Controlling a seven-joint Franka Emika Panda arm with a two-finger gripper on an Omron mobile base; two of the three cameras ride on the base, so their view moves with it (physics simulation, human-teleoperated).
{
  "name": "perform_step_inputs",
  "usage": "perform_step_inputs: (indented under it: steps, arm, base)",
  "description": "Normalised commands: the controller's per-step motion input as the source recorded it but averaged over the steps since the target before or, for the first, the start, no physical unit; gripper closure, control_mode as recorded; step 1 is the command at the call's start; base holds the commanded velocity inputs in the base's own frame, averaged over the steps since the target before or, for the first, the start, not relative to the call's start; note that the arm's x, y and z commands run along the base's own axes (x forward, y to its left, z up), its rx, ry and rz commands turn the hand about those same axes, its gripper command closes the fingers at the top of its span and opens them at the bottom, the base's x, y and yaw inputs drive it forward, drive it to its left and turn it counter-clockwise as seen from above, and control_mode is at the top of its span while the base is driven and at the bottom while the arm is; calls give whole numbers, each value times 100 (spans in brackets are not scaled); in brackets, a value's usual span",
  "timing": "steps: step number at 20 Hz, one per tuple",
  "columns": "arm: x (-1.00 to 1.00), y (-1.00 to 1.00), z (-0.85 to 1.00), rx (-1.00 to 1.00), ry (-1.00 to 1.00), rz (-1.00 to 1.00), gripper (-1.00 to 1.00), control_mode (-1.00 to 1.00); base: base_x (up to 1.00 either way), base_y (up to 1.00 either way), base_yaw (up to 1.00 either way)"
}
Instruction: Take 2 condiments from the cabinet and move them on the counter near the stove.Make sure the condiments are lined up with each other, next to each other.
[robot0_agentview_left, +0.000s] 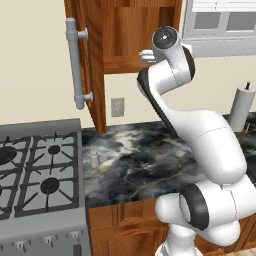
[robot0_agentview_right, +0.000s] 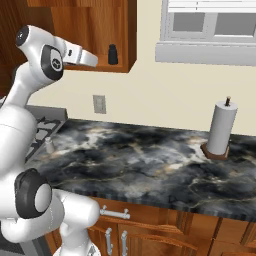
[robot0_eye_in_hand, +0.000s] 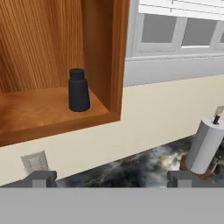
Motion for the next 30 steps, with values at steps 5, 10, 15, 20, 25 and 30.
perform_step_inputs:
  steps: [5,10,15,20,25,30]
  arm:
    - [19,-13,0,0,2,-2,-100,-100]
    - [27,-8,0,0,0,-1,-100,-100]
    - [30,-2,-2,0,0,0,-100,-100]
    - [25,-1,-1,0,0,-1,-100,-100]
    - [21,0,-1,0,0,-2,-100,-100]
    - [20,0,-2,0,0,-2,-100,-100]
  base:
    - [0,0,0]
    - [0,0,0]
    - [0,0,0]
    - [0,0,0]
    - [0,0,0]
    - [0,0,0]
